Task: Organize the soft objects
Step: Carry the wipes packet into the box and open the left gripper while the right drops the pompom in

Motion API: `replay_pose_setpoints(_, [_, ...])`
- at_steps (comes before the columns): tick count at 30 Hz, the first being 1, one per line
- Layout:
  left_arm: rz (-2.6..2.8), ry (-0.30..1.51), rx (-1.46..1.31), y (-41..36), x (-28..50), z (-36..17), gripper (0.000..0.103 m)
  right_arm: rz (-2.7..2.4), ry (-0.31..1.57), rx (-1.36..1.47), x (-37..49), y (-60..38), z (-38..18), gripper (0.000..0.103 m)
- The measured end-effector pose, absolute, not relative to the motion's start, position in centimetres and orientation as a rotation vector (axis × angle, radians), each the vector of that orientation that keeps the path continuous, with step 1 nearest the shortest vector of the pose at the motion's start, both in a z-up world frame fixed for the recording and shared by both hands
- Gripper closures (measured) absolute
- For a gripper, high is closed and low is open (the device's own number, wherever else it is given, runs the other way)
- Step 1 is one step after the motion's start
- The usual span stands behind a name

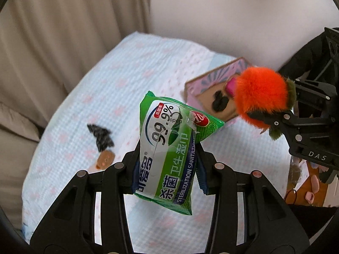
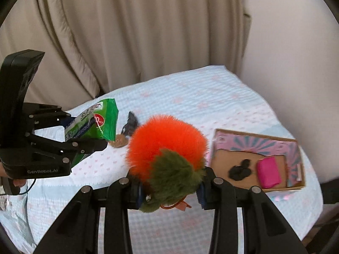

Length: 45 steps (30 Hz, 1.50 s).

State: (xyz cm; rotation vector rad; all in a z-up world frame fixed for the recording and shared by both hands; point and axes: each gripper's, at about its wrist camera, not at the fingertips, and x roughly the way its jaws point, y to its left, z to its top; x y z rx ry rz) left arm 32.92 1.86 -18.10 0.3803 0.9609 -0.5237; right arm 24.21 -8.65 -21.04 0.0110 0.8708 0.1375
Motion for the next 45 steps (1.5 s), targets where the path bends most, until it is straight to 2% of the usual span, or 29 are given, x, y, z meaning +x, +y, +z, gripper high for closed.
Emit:
replay_pose_setpoints(9, [-0.532, 0.942, 0.330, -6.4, 32.3, -14.7, 0.064, 0.042, 0.864, 0.040, 22.2, -16.3, -16.6, 0.068])
replay_pose_setpoints(17, [-0.499, 1.020, 0.251, -14.4, 36.1, -18.8, 0.064, 0.027, 0.912, 0.050, 23.6, -26.3, -17.1, 0.068])
replay_pose_setpoints(24, [-0.422, 1.138, 0.142, -21.0, 41.0, -24.8, 0.064, 0.019, 0.992, 0.082, 27.1, -34.6, -20.2, 0.068])
replay_pose_setpoints(31, [-0.304, 1.244, 0.049, -23.6, 45.4, -31.9, 0.064, 0.042, 1.101, 0.107, 32.1, -40.1, -25.9, 0.068])
replay_pose_setpoints(37, [-0.239, 1.305, 0.092, -24.8, 47.4, -36.3, 0.064, 0.048, 1.190, 0.136, 35.5, -41.7, -31.0, 0.068])
replay_pose_setpoints(43, [-0.235, 1.343, 0.113, -26.0, 48.0, -38.8, 0.064, 0.032, 1.235, 0.182, 37.0, -42.1, -33.7, 0.066])
replay_pose_setpoints(44, [-0.229, 1.343, 0.127, -26.2, 48.0, -39.1, 0.063, 0.032, 1.243, 0.185, 37.4, -42.1, -34.0, 0.063])
replay_pose_setpoints(45, [-0.224, 1.349, 0.146, -26.4, 48.0, -39.3, 0.053, 0.031, 1.250, 0.193, 37.6, -42.2, -34.3, 0.063])
